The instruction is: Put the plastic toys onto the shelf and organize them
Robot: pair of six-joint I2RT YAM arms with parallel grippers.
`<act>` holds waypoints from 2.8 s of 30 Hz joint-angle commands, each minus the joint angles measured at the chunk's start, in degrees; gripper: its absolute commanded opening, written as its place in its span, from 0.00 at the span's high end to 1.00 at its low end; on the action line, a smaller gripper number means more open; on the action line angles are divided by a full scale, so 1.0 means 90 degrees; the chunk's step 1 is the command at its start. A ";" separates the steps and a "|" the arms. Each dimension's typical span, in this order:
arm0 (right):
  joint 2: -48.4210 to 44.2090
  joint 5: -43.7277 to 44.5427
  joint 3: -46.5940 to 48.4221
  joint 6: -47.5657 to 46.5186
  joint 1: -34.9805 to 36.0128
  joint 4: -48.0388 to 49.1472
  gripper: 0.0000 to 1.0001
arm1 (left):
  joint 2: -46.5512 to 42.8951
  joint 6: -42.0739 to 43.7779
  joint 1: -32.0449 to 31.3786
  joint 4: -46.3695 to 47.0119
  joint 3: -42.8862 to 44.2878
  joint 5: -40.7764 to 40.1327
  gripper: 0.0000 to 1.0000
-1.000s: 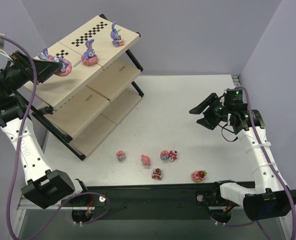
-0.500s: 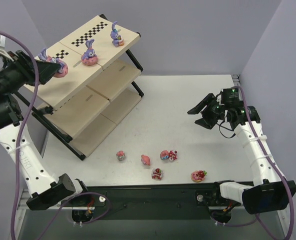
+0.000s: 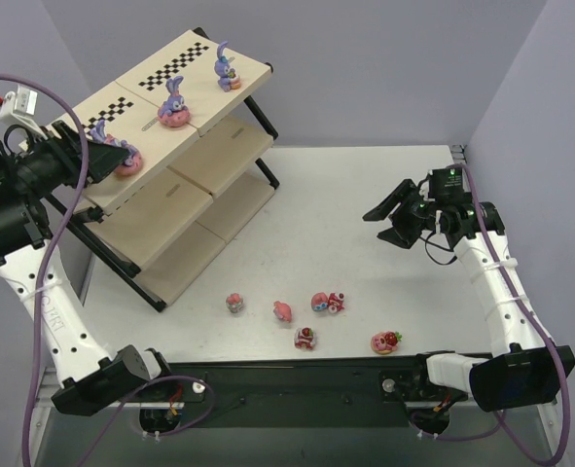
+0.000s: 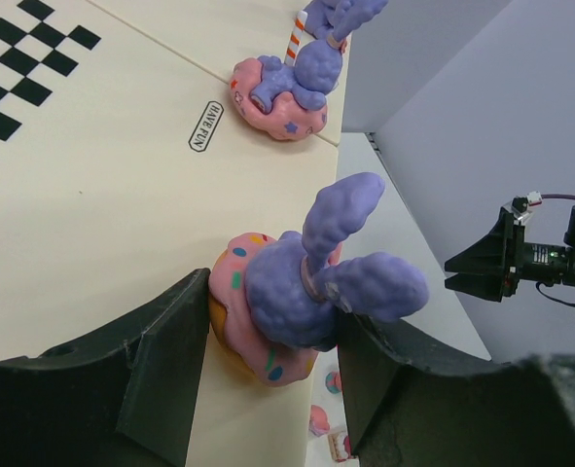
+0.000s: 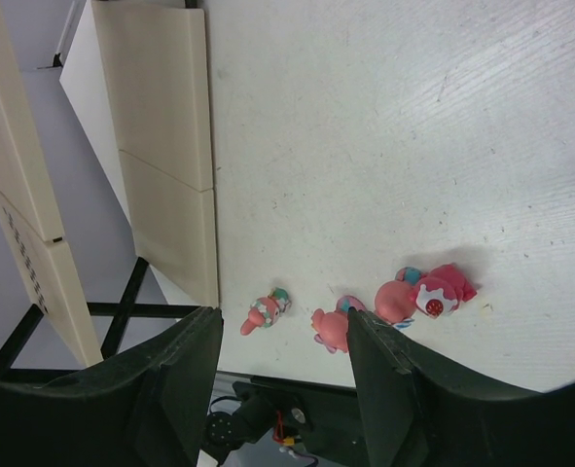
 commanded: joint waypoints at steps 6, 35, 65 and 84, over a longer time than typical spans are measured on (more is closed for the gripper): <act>-0.0106 -0.0180 0.0031 -0.0042 0.0100 -0.0240 0.46 | -0.0345 0.0945 -0.0234 -0.0841 0.0288 -0.0939 0.84; -0.0331 -0.0102 -0.0067 -0.0003 0.0189 -0.0240 0.46 | -0.0296 0.1131 -0.0391 -0.1320 0.0767 -0.1955 0.16; -0.0487 -0.0014 0.0031 -0.0198 0.0218 -0.0299 0.45 | -0.1322 -0.0900 -0.2049 0.1756 0.0201 -0.0285 0.15; -0.0721 0.0484 -0.0515 -0.0491 0.0413 -0.0289 0.42 | -0.0560 0.0867 -0.9187 0.1325 -0.0765 -0.6250 0.21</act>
